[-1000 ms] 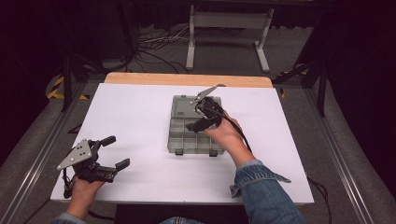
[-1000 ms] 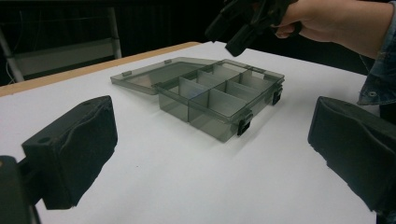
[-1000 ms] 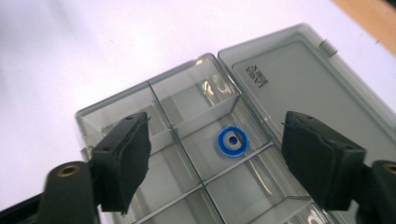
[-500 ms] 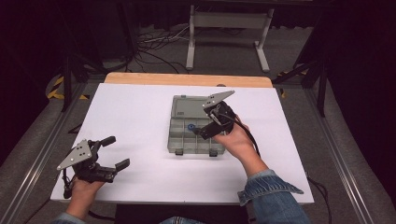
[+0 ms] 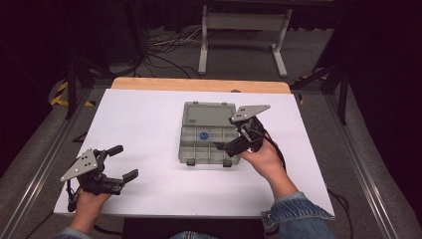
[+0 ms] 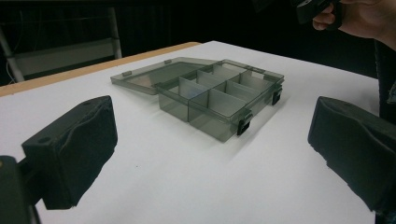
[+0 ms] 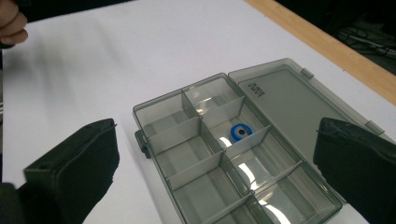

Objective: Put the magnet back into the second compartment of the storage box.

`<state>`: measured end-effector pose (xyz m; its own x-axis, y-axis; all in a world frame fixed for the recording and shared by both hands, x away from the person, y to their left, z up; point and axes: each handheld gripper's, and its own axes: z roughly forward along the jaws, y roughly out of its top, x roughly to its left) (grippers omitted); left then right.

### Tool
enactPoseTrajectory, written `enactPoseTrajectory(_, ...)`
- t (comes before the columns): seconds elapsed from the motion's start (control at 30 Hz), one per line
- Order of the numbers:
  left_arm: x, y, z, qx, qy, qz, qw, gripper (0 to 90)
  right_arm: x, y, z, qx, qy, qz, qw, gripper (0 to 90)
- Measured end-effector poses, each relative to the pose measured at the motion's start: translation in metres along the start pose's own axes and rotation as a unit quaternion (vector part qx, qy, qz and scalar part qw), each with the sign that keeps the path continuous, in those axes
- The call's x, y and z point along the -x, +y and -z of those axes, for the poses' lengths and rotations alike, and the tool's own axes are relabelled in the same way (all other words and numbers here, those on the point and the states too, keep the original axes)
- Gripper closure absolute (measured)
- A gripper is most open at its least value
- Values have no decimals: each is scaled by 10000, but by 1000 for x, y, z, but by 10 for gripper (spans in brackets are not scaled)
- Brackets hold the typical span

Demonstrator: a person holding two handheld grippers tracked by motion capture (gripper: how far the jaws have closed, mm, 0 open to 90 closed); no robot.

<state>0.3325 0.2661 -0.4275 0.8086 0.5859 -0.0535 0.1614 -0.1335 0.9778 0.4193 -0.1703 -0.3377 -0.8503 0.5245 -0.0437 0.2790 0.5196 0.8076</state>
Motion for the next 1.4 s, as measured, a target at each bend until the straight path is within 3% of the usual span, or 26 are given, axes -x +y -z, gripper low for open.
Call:
enactPoseTrajectory(0.23, 0, 0, 0, -5, 12, 2, 10000, 23, 0, -18, 20, 542, -226, -47, 9983, 0)
enactPoseTrajectory(0.6, -1, 2, 1, 14, 2, -29, 10000, 22, 3, -54, 56, 1430, -490, -179, 9884, 0)
enactPoseTrajectory(1.17, 2, 5, 1, -33, 3, -178, 9998, 22, -6, -105, 81, 1819, -833, -185, 9796, 0)
enactPoseTrajectory(1.4, 2, 4, 2, -39, 3, -188, 9998, 22, -10, -121, 80, 1743, -917, -248, 9801, 0)
